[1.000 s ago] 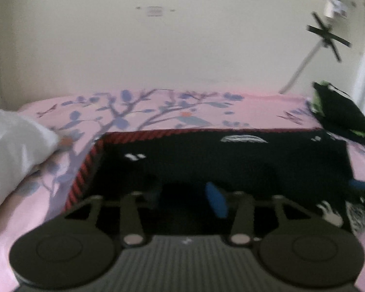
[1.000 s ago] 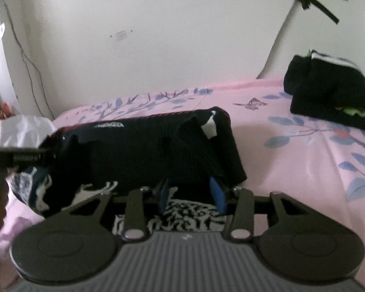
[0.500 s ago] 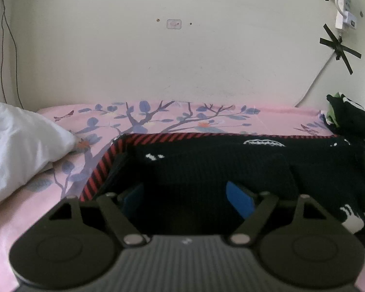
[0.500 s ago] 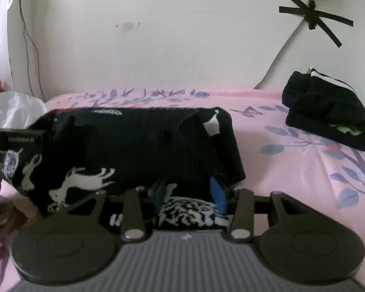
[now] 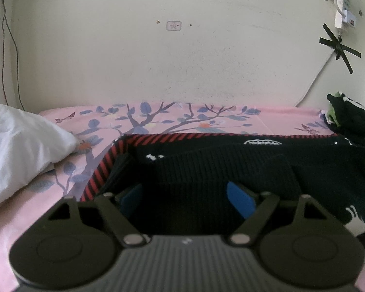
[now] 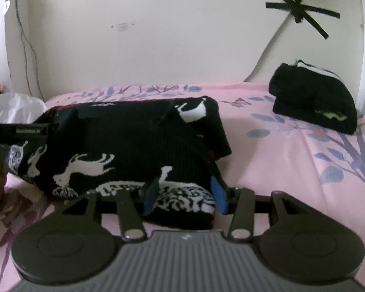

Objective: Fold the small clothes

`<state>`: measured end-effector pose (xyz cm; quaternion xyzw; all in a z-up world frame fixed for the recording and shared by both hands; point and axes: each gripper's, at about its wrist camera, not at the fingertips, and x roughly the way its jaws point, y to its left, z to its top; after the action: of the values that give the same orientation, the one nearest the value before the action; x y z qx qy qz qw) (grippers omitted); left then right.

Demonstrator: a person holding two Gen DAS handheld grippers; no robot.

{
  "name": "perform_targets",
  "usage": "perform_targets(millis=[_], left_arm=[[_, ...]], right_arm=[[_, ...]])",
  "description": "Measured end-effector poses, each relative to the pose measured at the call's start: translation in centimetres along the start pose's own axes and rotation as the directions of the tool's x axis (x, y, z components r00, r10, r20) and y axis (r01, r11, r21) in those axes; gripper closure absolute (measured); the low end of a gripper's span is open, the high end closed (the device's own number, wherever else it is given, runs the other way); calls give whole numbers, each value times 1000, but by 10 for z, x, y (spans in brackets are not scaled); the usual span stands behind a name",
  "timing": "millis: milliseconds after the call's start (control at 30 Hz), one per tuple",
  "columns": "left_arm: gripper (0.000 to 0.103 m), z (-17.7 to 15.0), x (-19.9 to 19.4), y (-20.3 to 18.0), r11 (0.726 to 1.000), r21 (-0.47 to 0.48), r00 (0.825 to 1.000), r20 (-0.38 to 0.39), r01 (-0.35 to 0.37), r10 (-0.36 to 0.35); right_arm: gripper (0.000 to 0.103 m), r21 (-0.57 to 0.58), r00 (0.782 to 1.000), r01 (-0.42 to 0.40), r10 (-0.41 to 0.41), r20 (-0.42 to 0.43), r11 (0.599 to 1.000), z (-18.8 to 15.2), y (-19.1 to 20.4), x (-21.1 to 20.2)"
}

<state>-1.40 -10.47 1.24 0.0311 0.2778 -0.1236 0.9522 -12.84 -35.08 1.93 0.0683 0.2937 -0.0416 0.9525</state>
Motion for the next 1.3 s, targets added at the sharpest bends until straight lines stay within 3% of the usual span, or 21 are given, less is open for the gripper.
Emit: perform_targets(millis=[267, 300, 333, 633, 800, 833, 867, 900, 933, 1000, 1200, 1300], left_arm=[[21, -1, 0, 2, 1000, -10, 1000, -2, 4, -4], [21, -1, 0, 2, 1000, -10, 1000, -2, 5, -5], [21, -1, 0, 2, 1000, -9, 1000, -2, 6, -6], [20, -1, 1, 4, 1000, -7, 1000, -2, 5, -5], [19, -2, 1, 5, 1000, -6, 1000, -1, 3, -3], [19, -2, 1, 5, 1000, -5, 1000, -1, 3, -3], [19, -2, 1, 5, 1000, -5, 1000, -1, 3, -3], [19, -2, 1, 5, 1000, -4, 1000, -1, 4, -4], [19, -2, 1, 5, 1000, -3, 1000, -1, 4, -4], [19, -2, 0, 5, 1000, 0, 1000, -1, 2, -2], [19, -3, -1, 5, 1000, 8, 1000, 1, -2, 2], [19, -3, -1, 5, 1000, 9, 1000, 2, -3, 3]], right_arm=[[56, 16, 1000, -12, 12, 2, 1000, -1, 0, -2], [52, 20, 1000, -13, 13, 3, 1000, -2, -1, -2], [41, 31, 1000, -9, 10, -16, 999, -2, -2, 0], [45, 122, 998, -46, 42, 37, 992, -4, -12, -13], [43, 127, 998, -69, 67, 18, 989, -3, -14, -8], [49, 118, 998, -69, 67, 18, 991, -3, -12, -8], [60, 106, 998, -69, 68, 18, 992, -4, -10, -8], [78, 94, 998, -69, 67, 22, 993, -4, -9, -9], [88, 90, 998, -57, 54, 32, 994, -4, -8, -10], [96, 115, 999, -32, 27, 36, 993, -5, -12, -10], [99, 144, 999, 26, -29, 16, 989, -5, -15, -6], [97, 183, 1000, -3, 0, 16, 983, -6, -23, -7]])
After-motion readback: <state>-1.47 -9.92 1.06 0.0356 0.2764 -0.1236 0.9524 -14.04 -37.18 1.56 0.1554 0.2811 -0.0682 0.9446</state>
